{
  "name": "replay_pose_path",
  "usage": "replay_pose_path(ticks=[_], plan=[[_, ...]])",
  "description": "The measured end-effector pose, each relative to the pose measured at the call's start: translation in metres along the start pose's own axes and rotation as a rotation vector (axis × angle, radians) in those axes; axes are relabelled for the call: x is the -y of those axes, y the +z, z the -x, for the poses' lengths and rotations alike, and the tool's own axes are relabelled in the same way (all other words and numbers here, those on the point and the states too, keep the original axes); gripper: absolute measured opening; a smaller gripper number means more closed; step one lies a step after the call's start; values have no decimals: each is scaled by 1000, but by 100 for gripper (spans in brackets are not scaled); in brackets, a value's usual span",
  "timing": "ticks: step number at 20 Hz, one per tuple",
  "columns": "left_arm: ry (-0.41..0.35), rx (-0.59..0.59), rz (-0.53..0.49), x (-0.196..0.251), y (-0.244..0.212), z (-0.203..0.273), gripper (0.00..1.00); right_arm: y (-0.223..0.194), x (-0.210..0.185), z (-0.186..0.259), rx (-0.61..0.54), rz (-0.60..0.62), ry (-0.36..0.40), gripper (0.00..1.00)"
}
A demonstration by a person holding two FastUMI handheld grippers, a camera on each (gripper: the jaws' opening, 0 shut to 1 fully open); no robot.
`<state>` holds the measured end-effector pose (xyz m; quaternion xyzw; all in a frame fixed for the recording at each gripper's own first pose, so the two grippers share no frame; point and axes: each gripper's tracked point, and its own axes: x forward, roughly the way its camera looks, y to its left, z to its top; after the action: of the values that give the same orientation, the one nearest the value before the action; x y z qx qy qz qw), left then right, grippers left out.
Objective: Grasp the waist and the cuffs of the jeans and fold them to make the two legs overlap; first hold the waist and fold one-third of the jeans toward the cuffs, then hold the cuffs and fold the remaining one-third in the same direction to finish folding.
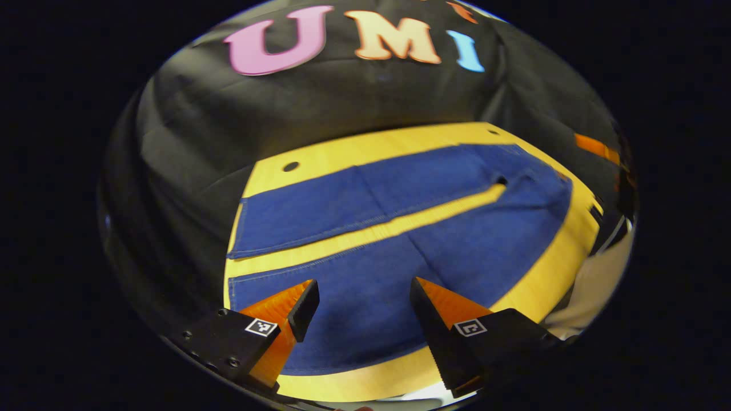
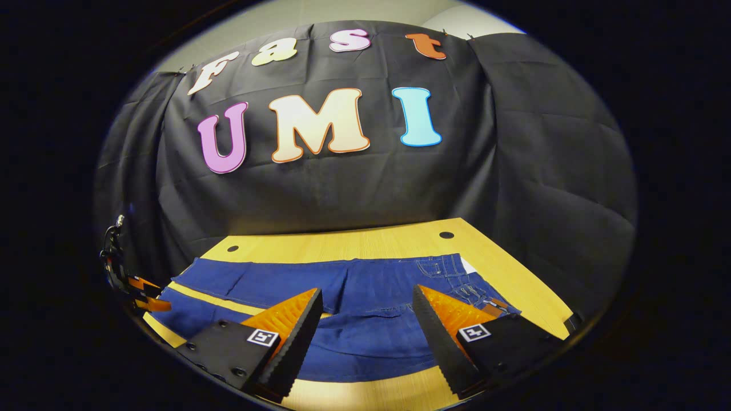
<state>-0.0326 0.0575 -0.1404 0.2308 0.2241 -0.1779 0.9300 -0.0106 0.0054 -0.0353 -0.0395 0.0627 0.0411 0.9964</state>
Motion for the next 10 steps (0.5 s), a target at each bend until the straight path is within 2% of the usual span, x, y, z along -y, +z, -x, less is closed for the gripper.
replay_pose_path(ticks=[2, 4, 5, 6, 10], plan=[[-79, -84, -104, 6, -23, 2, 97, -6, -2, 3, -13, -14, -5, 98], [-132, -147, -199, 8, -38, 3, 97, -11, -2, 7, -24, -19, -19, 94], [-160, -169, -235, 9, -43, 4, 100, -12, -2, 8, -30, -17, -28, 98], [-190, -190, -269, 10, -49, 4, 97, -15, -2, 10, -38, -13, -37, 98], [-276, -272, -399, 11, -66, 9, 97, -26, 0, 18, -63, 2, -79, 94]])
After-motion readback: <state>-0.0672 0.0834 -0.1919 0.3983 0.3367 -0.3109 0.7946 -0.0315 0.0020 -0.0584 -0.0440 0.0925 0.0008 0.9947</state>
